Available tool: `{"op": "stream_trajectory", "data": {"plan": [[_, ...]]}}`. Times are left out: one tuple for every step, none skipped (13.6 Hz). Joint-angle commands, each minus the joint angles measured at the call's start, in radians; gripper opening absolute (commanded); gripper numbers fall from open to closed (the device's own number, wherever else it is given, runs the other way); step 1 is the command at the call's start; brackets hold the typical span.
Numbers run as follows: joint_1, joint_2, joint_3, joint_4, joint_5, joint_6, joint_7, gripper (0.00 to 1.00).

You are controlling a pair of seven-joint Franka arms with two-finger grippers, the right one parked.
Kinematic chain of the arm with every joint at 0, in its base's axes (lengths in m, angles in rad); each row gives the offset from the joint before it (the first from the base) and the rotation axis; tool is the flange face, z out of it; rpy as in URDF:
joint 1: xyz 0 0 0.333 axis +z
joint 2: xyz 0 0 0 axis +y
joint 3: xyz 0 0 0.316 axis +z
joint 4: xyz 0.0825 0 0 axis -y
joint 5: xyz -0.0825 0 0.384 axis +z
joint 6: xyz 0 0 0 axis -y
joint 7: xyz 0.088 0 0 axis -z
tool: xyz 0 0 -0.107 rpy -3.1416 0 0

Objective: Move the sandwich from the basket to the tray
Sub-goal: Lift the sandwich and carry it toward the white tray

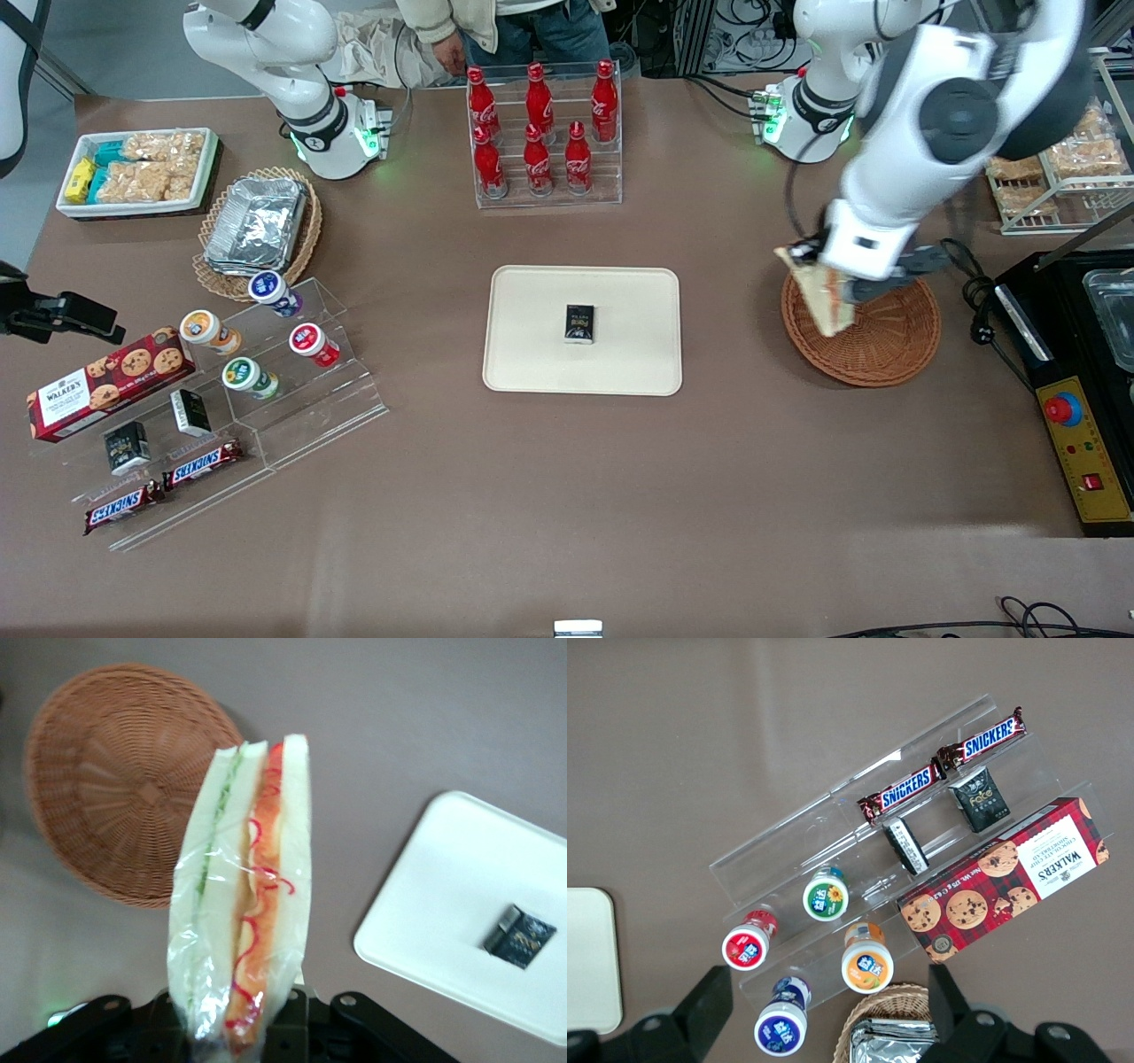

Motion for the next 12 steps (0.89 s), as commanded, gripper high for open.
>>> {"op": "stream_trajectory", "data": {"plan": [[0.008,0.058,-0.102,0.001,-0.007,0.083,0.024,0.0],[0.008,0.078,-0.132,-0.016,-0.009,0.129,0.019,0.0],[0.008,0.083,-0.164,-0.045,-0.007,0.192,0.021,0.0],[0.008,0.083,-0.191,-0.074,-0.004,0.244,0.024,0.0],[0.008,0.107,-0.218,-0.081,0.007,0.267,0.025,0.0],[0.008,0.15,-0.25,-0.078,0.028,0.278,0.033,0.0],[0.008,0.187,-0.266,-0.079,0.075,0.301,0.048,0.0],[0.008,0.227,-0.281,-0.081,0.114,0.33,0.063,0.0],[0.006,0.27,-0.295,-0.082,0.134,0.356,0.067,0.0],[0.005,0.311,-0.298,-0.084,0.161,0.393,0.062,0.0],[0.003,0.359,-0.3,-0.085,0.197,0.41,0.047,0.0],[-0.048,0.408,-0.289,-0.084,0.238,0.421,0.012,0.0]]}}
